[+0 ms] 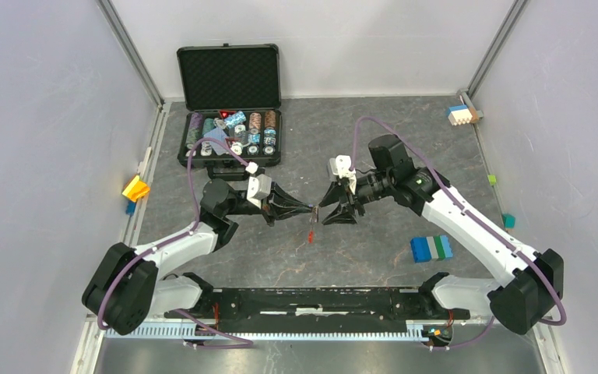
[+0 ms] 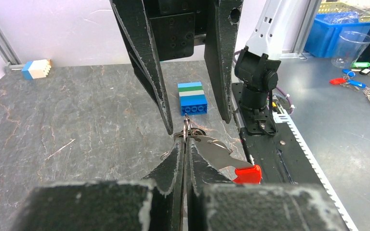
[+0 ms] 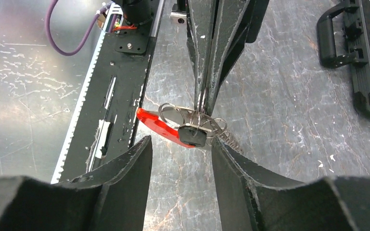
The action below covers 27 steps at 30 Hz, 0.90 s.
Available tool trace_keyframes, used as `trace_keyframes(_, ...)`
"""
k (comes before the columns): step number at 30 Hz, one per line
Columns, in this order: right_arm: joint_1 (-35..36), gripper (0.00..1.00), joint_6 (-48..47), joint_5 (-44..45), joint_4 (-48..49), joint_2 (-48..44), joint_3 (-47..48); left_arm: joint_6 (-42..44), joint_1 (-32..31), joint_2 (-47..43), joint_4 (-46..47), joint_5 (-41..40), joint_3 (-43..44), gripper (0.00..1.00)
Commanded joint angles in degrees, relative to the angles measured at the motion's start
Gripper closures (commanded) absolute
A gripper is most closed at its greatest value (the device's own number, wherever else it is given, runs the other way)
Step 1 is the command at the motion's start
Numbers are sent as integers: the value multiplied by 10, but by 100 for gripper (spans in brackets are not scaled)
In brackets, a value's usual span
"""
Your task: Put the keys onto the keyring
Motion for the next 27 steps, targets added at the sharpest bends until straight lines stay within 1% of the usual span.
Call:
trace_keyframes(1, -2, 47, 11, -35, 27, 14, 13, -12, 3, -10, 35, -6, -2, 98)
trace_keyframes(5, -1, 50, 22, -42, 36, 24, 14, -10, 2, -9, 33, -6, -1, 98)
trace_keyframes(9, -2, 59, 32, -42, 47, 28, 16, -5, 2, -9, 29, -4, -2, 98)
trace_keyframes(13, -1, 62, 35, -39, 46, 29, 20, 4, 2, -12, 18, -3, -2, 98)
trace_keyframes(17, -1, 62, 38, -37, 48, 32, 21, 8, 2, -11, 12, 2, -1, 98)
trace_keyframes(20, -1, 60, 37, -37, 48, 33, 24, 16, 2, -12, 4, 5, 0, 98)
trace_keyframes(24, -1, 60, 33, -28, 41, 32, 35, 25, 2, -14, -8, 8, -1, 98)
trace_keyframes(27, -2, 63, 26, -20, 29, 34, 46, 28, 2, -15, -12, 10, -1, 98)
